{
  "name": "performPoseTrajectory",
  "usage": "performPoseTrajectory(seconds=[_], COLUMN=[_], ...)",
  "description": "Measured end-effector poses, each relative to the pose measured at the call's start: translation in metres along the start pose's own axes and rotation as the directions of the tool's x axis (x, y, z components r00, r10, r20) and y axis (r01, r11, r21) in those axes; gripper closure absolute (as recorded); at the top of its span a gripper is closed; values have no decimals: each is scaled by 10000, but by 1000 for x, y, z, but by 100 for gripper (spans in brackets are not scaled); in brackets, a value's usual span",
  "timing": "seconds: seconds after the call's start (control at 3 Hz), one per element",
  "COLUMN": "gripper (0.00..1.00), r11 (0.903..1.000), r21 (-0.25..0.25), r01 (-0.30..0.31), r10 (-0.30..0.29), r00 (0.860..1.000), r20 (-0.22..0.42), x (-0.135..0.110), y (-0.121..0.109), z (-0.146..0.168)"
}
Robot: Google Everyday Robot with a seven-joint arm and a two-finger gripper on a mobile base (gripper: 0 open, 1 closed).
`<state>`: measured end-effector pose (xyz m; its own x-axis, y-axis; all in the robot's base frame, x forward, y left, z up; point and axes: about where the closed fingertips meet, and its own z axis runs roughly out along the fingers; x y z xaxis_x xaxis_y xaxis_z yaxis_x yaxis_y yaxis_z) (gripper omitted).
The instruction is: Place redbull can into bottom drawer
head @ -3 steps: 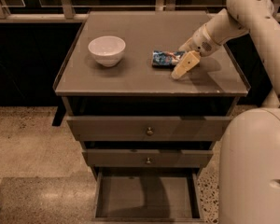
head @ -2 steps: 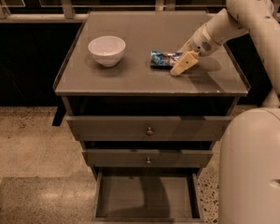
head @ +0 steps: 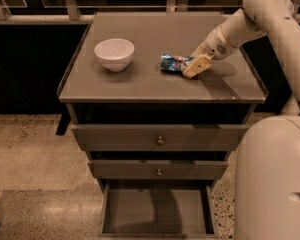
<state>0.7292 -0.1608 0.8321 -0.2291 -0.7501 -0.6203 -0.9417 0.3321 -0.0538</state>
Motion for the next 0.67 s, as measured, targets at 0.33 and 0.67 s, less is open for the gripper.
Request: performPoseTrajectory(seconds=[0.33, 0.67], gripper=[100, 100], r11=[9991, 9992], r21=[-429, -410], r01=[-24, -3], r10=[32, 13], r00=[9998, 9997], r20=[171, 244], x=[4, 1], y=[10, 10], z=[3, -1])
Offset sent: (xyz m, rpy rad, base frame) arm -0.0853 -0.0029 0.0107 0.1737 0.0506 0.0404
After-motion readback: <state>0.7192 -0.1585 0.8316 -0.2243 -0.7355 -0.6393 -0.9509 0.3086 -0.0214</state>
